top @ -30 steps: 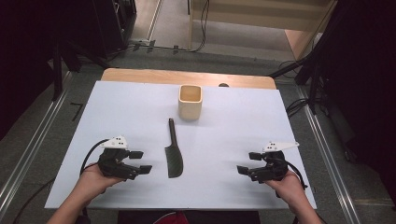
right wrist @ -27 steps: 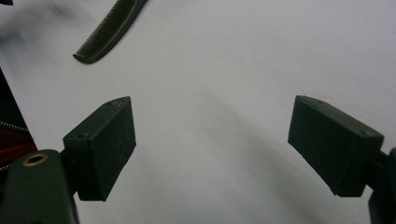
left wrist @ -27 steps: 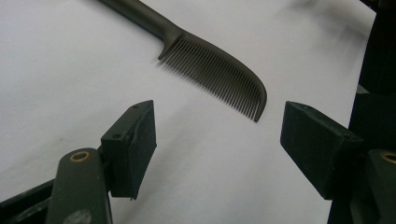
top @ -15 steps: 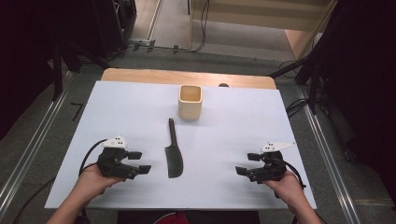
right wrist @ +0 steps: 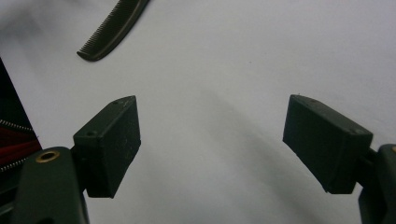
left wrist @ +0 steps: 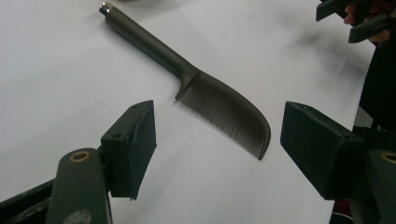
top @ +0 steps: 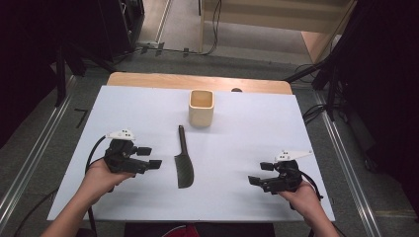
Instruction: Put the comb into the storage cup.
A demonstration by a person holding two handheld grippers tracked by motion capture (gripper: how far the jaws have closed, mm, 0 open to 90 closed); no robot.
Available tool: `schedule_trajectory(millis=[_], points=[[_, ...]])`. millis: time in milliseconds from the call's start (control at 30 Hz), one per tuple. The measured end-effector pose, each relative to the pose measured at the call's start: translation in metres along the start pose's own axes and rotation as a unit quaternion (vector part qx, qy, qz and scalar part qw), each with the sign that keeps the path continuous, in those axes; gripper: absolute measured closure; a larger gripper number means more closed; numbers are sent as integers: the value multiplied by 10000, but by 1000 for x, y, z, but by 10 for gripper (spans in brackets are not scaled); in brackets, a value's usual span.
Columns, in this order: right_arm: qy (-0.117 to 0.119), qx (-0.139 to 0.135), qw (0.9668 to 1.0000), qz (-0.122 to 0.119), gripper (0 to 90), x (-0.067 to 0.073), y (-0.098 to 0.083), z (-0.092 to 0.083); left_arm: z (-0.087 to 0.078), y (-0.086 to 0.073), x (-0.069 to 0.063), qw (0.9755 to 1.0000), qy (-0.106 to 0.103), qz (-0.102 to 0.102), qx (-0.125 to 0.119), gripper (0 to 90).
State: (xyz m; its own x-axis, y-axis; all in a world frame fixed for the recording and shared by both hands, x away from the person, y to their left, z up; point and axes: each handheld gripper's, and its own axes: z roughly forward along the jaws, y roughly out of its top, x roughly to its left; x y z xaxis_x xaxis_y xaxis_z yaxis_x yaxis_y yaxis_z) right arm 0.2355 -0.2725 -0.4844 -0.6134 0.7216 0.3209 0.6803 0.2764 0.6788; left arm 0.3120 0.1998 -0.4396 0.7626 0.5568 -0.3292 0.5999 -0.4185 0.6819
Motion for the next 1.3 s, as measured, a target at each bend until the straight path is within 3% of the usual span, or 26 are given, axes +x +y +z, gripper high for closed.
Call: schedule_trajectory(millis=[267,467,767,1300], points=[[0,-14,10000,-4,171,0,1,0,4,17,4,9999,125,7,47,278],[2,-16,10000,-2,172,2,0,0,8,31,5,9999,20,91,-63,277],[84,-130,9999,56,171,2,2,-1,17,48,7,9996,-24,267,63,278],[87,-21,10000,0,171,3,4,5,32,77,4,9987,-75,490,83,279]])
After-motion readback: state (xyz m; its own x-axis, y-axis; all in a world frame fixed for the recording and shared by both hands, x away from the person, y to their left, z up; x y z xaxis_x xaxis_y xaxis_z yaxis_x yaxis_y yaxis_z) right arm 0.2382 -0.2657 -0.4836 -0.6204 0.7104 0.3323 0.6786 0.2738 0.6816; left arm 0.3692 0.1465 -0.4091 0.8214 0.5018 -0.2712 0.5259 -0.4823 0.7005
